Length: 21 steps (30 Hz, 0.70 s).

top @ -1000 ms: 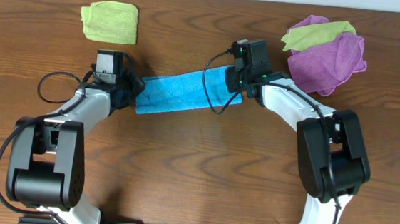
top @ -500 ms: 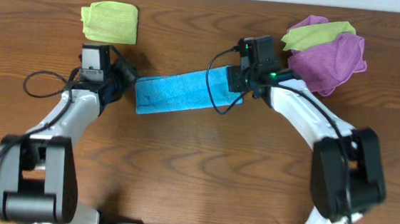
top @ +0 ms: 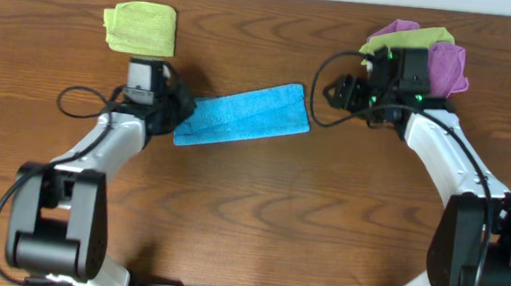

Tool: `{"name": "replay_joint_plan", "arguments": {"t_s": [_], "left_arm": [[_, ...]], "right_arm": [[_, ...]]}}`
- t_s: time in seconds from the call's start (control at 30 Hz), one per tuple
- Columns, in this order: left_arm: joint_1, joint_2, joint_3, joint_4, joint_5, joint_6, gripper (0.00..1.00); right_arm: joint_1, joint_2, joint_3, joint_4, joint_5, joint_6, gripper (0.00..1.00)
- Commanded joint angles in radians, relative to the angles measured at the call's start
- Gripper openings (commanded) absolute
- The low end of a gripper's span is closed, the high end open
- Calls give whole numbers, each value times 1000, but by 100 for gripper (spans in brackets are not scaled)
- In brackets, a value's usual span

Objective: Fold the cloth
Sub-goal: 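Carry the right end of the strip left toward the left gripper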

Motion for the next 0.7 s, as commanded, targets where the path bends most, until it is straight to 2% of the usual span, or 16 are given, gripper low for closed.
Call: {"name": "replay_joint_plan", "arguments": {"t_s": [0.0,0.27,0.67], "left_arm": [[-22,53,15,-8,-68,58,5],[-32,125,15,-22,-119,79,6],[-35,151,15,-37,-137,79,6]], "right_arm": [[9,11,-82,29,-121,93,76],[40,12,-219,181,-128,213,77],[116,111,-253,357,-94,323,76]]}}
